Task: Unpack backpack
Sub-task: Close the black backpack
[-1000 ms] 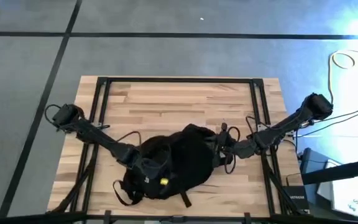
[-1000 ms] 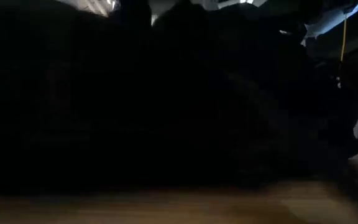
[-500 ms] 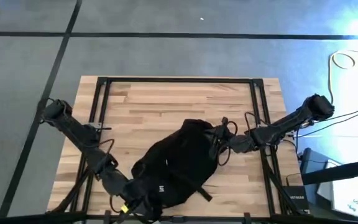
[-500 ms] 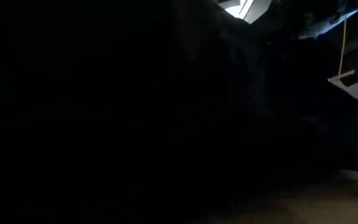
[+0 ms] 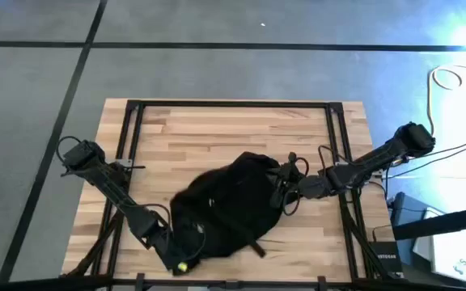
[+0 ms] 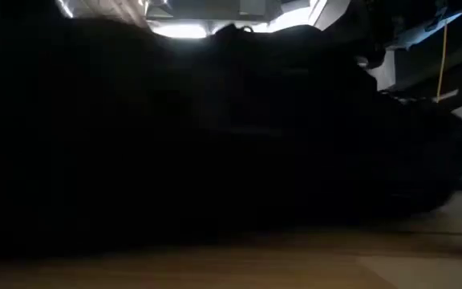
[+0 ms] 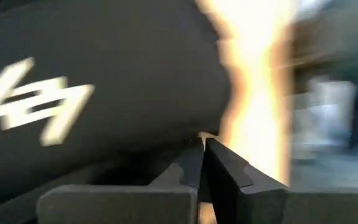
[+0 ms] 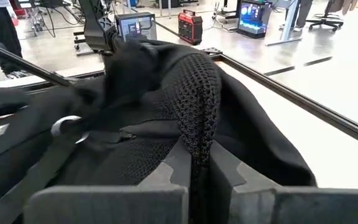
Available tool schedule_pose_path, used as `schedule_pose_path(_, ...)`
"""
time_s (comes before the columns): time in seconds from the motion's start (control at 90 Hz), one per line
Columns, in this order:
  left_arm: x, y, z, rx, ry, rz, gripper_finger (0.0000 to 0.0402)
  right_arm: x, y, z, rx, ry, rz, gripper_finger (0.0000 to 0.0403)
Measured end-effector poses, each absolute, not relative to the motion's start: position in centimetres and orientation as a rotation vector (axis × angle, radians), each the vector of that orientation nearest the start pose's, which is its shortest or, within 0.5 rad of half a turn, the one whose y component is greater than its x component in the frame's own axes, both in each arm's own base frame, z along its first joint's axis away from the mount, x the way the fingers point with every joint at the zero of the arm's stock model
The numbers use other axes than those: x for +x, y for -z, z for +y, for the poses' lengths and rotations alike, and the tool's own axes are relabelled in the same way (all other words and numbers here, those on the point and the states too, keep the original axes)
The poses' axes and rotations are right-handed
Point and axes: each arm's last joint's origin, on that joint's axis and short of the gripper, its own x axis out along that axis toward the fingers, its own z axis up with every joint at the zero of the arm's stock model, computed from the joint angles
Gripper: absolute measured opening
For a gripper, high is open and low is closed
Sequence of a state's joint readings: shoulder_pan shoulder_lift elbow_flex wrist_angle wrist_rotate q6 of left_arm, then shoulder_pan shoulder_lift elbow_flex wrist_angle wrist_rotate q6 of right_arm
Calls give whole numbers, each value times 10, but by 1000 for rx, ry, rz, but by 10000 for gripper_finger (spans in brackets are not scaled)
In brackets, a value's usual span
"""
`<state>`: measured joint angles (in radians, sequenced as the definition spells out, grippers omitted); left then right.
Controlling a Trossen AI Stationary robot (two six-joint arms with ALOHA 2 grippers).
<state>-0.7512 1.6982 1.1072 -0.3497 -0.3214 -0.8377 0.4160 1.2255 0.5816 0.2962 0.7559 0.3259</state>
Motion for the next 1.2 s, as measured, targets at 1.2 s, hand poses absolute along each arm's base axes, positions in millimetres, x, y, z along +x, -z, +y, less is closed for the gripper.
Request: schedule_pose_path(1.2, 258, -261, -139, -324, -290, 606, 1, 219, -177, 125, 683, 309, 476, 11)
